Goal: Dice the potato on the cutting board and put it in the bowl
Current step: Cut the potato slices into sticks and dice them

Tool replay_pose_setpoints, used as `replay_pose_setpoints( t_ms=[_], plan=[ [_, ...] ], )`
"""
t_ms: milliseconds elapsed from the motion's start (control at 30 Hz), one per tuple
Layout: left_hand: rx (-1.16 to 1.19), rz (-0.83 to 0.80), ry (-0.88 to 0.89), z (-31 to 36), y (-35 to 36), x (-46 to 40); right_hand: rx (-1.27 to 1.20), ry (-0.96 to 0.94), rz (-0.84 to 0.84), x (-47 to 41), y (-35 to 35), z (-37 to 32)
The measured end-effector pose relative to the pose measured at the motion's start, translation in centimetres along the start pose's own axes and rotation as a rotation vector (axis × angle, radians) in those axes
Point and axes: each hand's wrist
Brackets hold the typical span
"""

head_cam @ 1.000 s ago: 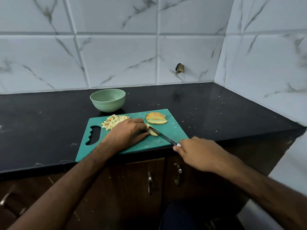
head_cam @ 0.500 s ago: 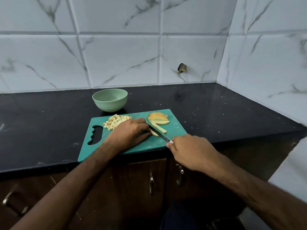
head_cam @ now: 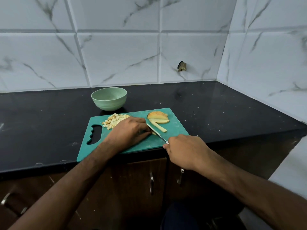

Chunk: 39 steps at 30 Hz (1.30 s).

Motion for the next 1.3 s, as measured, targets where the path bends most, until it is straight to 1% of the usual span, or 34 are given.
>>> replay_pose_setpoints(
  t_ms=[167,367,467,700,1000,1233,1300],
  plan=[
    [-0.025,0.016,0.013,-0.2,0.2,0.2,-0.048,-0.005,-0.046,-0.8,-0.1,0.4],
    [-0.092,0.042,-0.019,-1.1,0.8,0.2,-0.085,0.041,0.001,0.7,-0.4,3.0],
    [-0.072,0.032,-0.055,-1.0,1.0,0.4,-0.128,0.068,0.037,0.6,-0.7,3.7],
    [-0.102,-0.009,-0.103,-1.1,0.9,0.6,-0.174,0.056,-0.008,0.4,-1.2,3.3],
    [-0.110,-0.008,-0.121,-0.4,-0.3,2.4,-0.162,0.039,-0.032,1.3,-0.6,2.5],
    [-0.071,-0.003,-0.143,-0.2,-0.7,2.6,-0.173,0.053,-0.035,1.5,-0.6,2.6],
    [-0.055,-0.006,-0.141,-0.2,-0.7,2.5,-0.180,0.058,-0.059,1.7,-0.5,2.8]
  ],
)
Point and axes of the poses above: each hand's wrist, its own x-axis away from the middle knuckle, its own y-axis out of the palm, z = x × y, and after that the axes turned 3 degrees about y, right-handed
